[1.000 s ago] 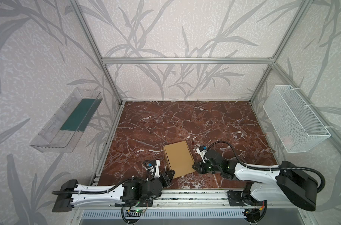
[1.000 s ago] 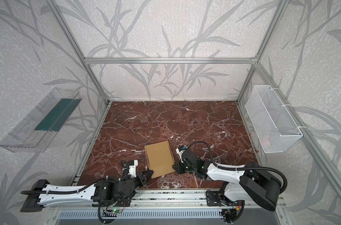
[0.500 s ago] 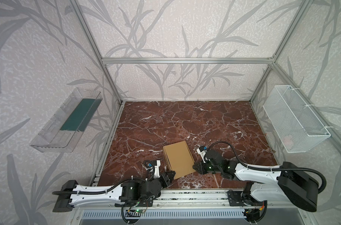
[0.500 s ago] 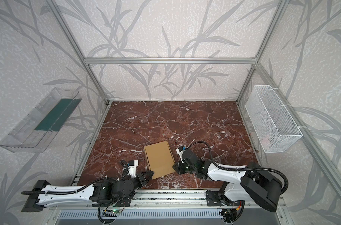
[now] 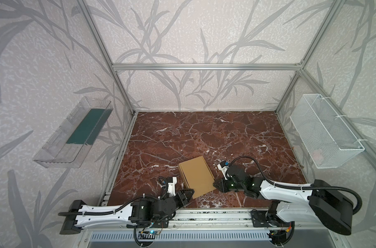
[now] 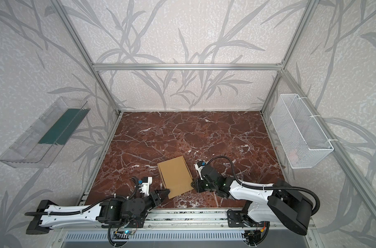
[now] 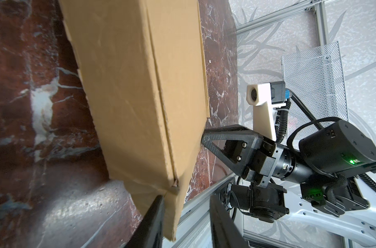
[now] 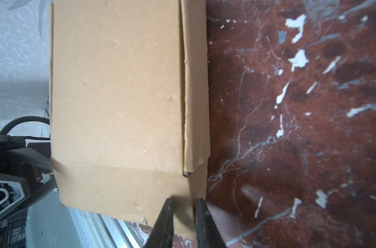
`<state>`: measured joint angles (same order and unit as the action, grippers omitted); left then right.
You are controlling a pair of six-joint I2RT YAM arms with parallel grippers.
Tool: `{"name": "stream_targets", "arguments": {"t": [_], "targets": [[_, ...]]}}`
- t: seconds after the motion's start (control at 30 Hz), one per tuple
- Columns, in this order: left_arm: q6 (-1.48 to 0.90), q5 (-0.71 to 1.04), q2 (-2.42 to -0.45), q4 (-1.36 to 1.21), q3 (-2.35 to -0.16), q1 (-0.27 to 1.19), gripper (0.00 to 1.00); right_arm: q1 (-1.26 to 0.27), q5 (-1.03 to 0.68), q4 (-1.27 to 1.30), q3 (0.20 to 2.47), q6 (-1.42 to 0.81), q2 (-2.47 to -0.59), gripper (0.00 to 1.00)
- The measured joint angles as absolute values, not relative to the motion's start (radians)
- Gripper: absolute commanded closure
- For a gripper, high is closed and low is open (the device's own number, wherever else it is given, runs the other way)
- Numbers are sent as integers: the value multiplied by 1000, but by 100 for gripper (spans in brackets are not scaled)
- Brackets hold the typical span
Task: Fold the paper box
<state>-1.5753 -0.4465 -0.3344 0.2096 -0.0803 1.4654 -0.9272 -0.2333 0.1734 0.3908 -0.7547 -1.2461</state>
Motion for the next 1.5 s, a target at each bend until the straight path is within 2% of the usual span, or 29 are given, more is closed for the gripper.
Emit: {"name": "stream_targets", "arguments": {"t": [0.3,0.5,0.77,0.87,0.97,1.2,1.5], "targets": [[-1633,-447,-456,265,-101,1466,54,-928,-226,134,392,-751,-1225,79],[-1669,-454,-598,570,-183,1467,49,-928,-226,119,398,-748,-1221,79],[-1686,-520,-610,752,-228,1466,43,-925,-190,3,474,-690,-1141,77],[-1681,-552,-583,780,-229,1454,41,-911,-190,-43,532,-651,-1139,72],[-1646,-567,-558,794,-241,1398,41,-894,-193,-77,591,-610,-1143,70],[-1459,-490,-584,720,-249,1132,41,-858,-207,-118,744,-522,-1278,71],[-1314,-408,-622,619,-263,999,40,-855,-209,-184,862,-430,-1457,73]]}}
